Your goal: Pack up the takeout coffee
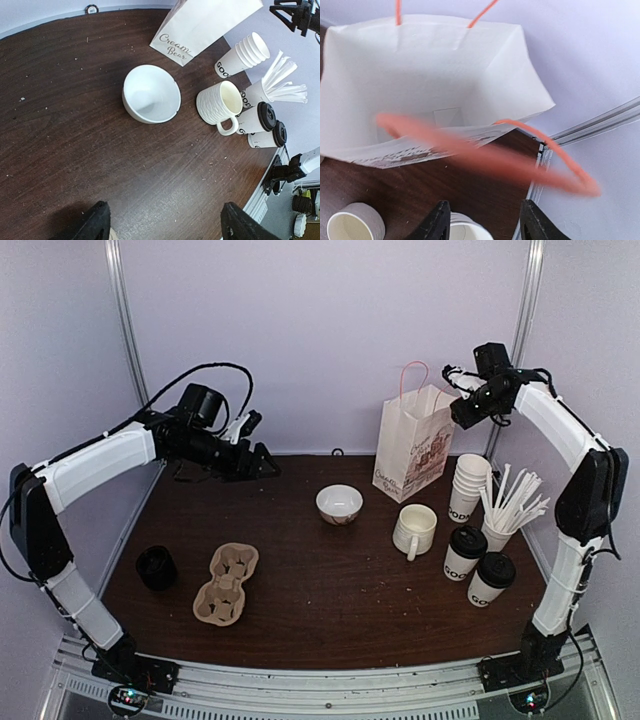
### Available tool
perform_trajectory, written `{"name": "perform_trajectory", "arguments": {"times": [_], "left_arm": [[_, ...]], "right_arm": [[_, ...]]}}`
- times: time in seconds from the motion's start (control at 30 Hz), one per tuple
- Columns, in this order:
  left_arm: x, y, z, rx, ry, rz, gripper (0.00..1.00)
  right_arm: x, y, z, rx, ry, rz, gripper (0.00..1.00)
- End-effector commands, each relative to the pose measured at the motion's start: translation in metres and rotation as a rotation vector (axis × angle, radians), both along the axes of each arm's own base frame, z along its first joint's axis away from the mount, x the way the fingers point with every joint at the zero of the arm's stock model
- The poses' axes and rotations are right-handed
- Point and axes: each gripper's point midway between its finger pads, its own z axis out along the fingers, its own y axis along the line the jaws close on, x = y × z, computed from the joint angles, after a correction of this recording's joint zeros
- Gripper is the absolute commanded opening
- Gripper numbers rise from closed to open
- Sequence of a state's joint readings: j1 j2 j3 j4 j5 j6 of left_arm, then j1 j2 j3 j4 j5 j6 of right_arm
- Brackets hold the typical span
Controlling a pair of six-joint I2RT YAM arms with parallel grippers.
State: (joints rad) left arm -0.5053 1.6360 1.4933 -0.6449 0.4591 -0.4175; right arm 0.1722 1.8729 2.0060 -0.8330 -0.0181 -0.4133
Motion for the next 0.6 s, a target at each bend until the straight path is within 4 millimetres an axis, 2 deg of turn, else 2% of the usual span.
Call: {"name": "perform_trajectory", "arguments": {"times": [0.0,0.17,0.23,0.27,0.3,0.4,0.43,0.57], "left_arm": [[-0.004,0.002,0.026,-0.051,-0.056,0.000,0.79],[-0.005,0.002,0.024,-0.056,-0.038,0.007,0.78],[-0.005,0.001,0.024,-0.060,-0.032,0.010,0.78],[-0.004,0.001,0.023,-0.061,-0.027,0.011,0.77],[-0.005,0.000,0.022,-0.062,-0.024,0.010,0.76],[-0.006,-0.002,0.020,-0.065,-0.015,0.009,0.75],[-0.007,-0.003,0.019,-0.065,-0.011,0.007,0.75],[-0.011,-0.004,0.012,-0.062,0.006,0.006,0.75]], "right_arm": [[0.030,-0.017,0.032,0.087,-0.130,-0.073,0.50],[0.048,0.001,0.035,0.168,-0.192,0.056,0.51],[0.054,0.007,0.038,0.179,-0.217,0.094,0.49],[0.057,0.009,0.042,0.184,-0.240,0.101,0.45],[0.059,0.009,0.044,0.190,-0.257,0.106,0.37],[0.065,0.013,0.055,0.207,-0.300,0.131,0.12],[0.065,0.016,0.057,0.213,-0.305,0.143,0.00],[0.069,0.020,0.077,0.236,-0.348,0.163,0.00]]}}
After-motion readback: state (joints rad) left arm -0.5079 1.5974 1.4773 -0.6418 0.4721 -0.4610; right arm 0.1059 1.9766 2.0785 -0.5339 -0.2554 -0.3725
